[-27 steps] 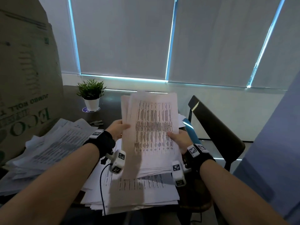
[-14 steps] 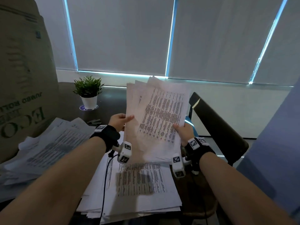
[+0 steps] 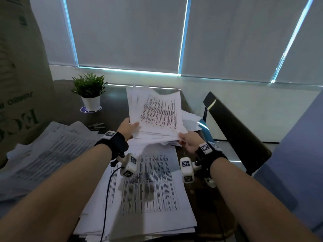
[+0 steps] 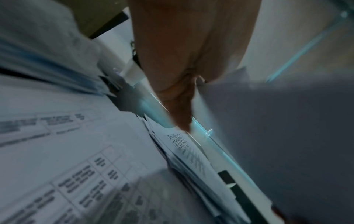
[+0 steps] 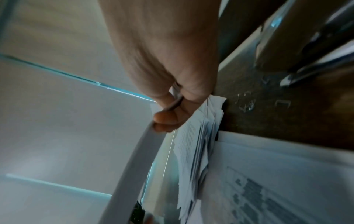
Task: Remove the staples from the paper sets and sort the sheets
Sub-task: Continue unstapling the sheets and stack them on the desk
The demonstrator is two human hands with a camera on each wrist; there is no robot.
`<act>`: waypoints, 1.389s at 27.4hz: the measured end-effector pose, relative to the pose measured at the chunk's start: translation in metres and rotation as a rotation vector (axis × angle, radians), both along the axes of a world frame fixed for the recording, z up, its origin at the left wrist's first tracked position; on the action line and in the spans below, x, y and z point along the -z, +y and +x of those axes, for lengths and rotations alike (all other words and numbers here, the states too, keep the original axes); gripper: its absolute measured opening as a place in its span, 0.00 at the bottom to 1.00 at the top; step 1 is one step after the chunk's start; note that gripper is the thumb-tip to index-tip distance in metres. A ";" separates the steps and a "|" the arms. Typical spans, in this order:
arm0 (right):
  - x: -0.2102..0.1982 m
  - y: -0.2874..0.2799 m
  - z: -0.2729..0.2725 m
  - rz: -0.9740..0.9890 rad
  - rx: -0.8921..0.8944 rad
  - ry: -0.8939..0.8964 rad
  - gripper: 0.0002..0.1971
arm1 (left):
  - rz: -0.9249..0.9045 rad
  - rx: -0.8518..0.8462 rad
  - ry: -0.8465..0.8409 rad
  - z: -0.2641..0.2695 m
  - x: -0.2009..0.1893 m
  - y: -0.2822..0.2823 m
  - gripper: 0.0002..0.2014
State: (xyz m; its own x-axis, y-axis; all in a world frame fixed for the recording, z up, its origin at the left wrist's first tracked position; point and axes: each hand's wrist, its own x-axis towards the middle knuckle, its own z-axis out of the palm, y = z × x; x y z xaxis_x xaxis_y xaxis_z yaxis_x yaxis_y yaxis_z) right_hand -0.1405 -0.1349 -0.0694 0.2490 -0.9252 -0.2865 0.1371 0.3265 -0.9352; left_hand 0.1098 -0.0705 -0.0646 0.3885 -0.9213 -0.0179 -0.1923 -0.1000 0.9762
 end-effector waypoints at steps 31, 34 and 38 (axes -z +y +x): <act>-0.004 0.021 -0.066 -0.407 -0.560 1.732 0.18 | 0.783 0.232 -1.054 -0.057 0.054 0.057 0.59; 0.003 0.030 -0.065 -0.432 -0.558 1.708 0.18 | 0.801 0.228 -1.038 -0.066 0.054 0.056 0.55; -0.007 0.025 -0.062 -0.457 -0.538 1.731 0.18 | 0.746 0.292 -1.067 -0.067 0.062 0.035 0.49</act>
